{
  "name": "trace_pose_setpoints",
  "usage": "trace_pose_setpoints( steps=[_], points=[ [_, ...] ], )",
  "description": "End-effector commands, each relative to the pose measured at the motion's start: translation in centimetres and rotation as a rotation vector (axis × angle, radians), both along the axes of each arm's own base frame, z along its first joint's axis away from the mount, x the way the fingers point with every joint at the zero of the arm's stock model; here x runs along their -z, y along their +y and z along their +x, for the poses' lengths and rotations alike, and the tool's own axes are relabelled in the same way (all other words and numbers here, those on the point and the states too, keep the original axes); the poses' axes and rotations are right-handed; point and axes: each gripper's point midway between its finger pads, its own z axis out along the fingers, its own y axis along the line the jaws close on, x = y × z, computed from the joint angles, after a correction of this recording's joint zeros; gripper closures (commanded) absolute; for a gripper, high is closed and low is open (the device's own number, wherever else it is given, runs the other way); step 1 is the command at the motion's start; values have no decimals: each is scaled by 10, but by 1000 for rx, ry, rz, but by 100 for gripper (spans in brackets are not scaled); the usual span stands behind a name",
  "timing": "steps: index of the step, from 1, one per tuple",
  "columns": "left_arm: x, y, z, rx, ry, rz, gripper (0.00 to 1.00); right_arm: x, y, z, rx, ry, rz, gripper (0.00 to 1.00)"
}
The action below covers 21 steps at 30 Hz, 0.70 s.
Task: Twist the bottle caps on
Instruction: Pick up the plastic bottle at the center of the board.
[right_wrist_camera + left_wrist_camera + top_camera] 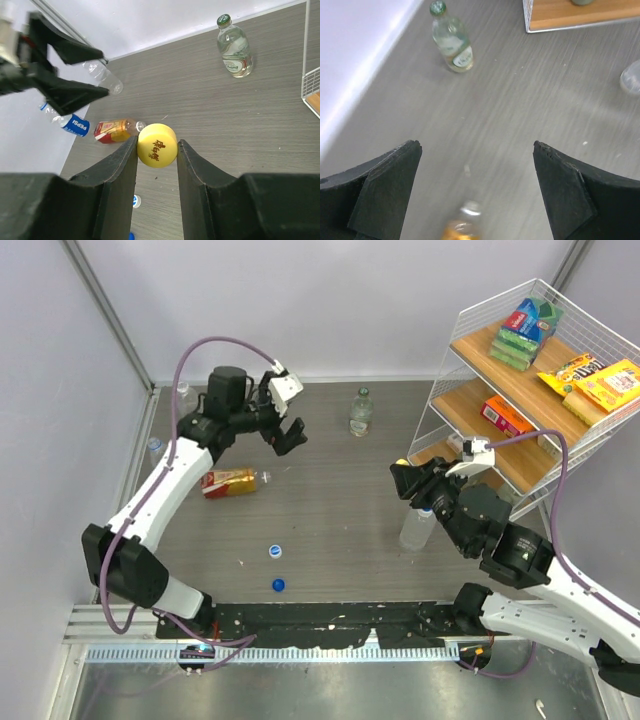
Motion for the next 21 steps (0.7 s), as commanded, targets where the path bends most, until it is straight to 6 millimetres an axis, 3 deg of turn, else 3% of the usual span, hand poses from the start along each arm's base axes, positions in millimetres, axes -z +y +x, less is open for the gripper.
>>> trace_pose_setpoints(
  steps=[1,4,7,10,17,21],
  points=[
    [-13,27,-33,320,-171,305,0,-2,-7,4,47,-7,-2,76],
    [16,61,-53,418,-100,426,0,-3,-7,4,46,-11,-11,76],
    [49,91,-41,357,-170,535,0,-6,-8,5,48,-16,-17,76],
    [80,113,-53,353,-117,643,0,-14,-5,7,47,-17,-31,76],
    [102,145,-42,340,-51,653,0,-12,23,17,-17,12,-119,76],
    [121,155,-40,371,15,669,0,-14,29,20,-30,5,-118,76]
  ],
)
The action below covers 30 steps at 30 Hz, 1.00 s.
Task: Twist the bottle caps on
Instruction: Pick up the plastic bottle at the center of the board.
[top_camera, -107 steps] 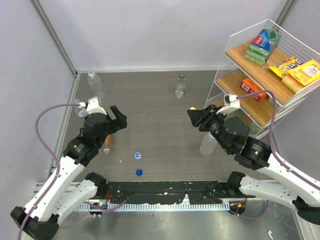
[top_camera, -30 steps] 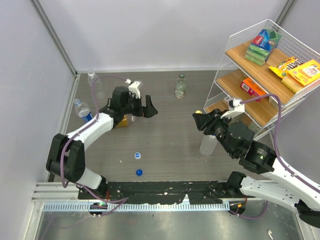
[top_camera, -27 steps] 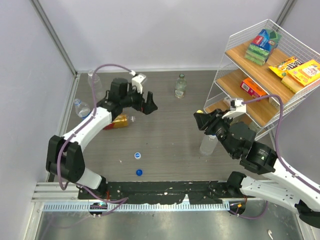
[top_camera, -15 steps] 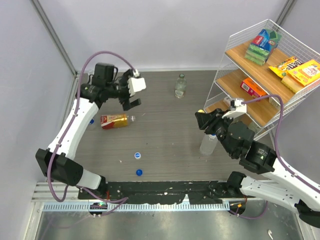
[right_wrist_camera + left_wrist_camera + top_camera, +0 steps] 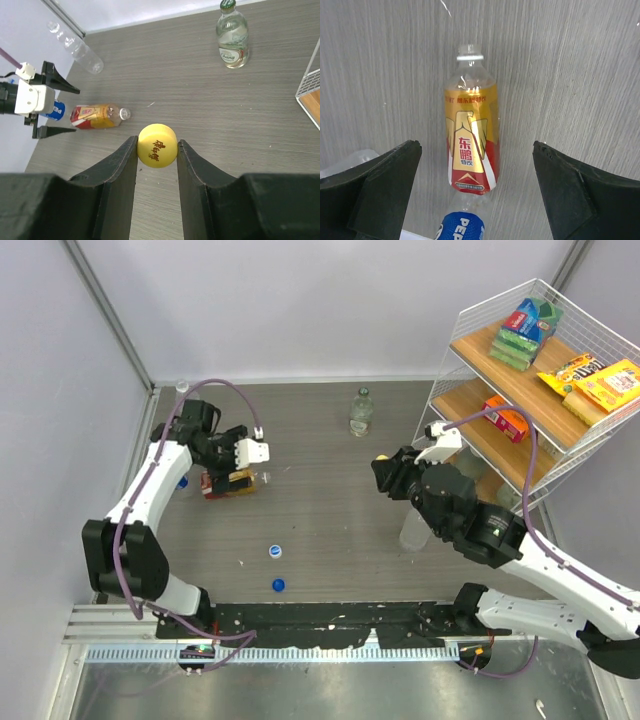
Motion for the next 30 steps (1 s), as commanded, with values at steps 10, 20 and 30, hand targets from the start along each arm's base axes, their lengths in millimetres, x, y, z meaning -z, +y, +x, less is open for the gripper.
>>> trace_pose_setpoints(
  steps=[10,20,30],
  points=[
    [60,28,37,-80,-10,115,0,-28,1,3,-5,-75,38,76],
    [88,13,52,-67,33,51,0,-27,5,1,-30,-77,50,76],
    [114,15,41,-49,78,65,7,-23,3,0,-24,-70,57,76]
  ],
)
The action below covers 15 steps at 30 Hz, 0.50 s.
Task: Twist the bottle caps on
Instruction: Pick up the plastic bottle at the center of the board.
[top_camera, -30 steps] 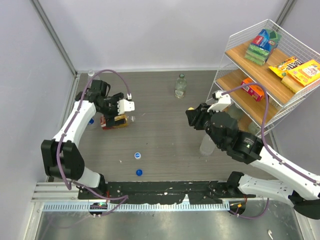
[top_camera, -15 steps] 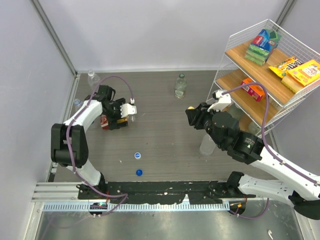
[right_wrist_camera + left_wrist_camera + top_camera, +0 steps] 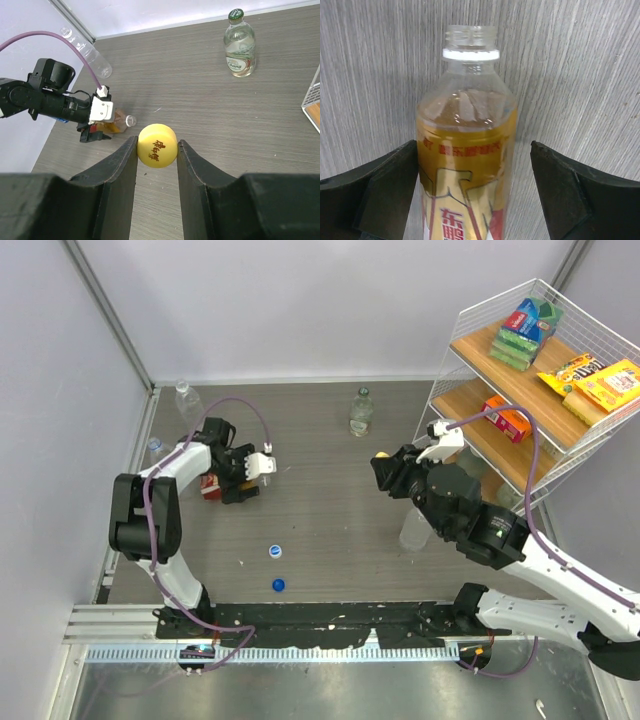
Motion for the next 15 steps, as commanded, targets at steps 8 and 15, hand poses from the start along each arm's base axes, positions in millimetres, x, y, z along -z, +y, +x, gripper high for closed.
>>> trace_pose_setpoints(
  steps=[8,15],
  points=[
    [14,-1,-1,14,-12,-8,9,-21,-6,-1,14,-56,64,76],
    [-9,6,5,-55,-64,-12,3,-16,-1,3,9,-56,36,75]
  ],
)
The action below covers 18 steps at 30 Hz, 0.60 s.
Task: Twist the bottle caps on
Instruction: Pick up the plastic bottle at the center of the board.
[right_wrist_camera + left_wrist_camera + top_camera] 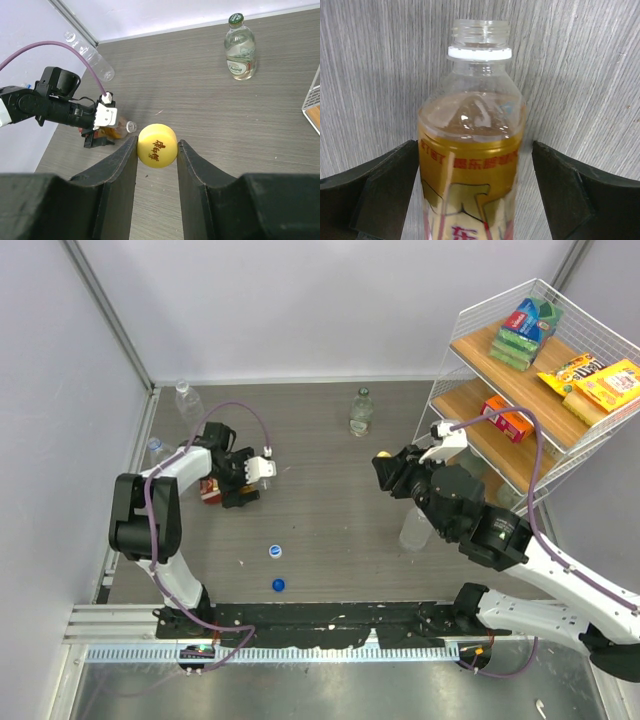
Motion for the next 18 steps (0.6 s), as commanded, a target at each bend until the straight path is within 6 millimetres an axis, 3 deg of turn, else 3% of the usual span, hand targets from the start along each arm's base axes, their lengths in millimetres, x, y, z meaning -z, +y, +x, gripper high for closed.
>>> trace_pose_setpoints(
  steps=[1,5,13,18],
  points=[
    [-27,3,11,-57,-82,-28,2,-12,3,5,7,-42,16,75],
    [-34,10,14,-71,-104,-43,0,-13,7,6,-4,-44,15,75],
    [-23,21,7,-75,-112,-43,0,-14,12,8,-13,-44,13,75],
    [-18,26,10,-87,-111,-63,16,-14,13,10,-10,-45,6,75]
  ],
)
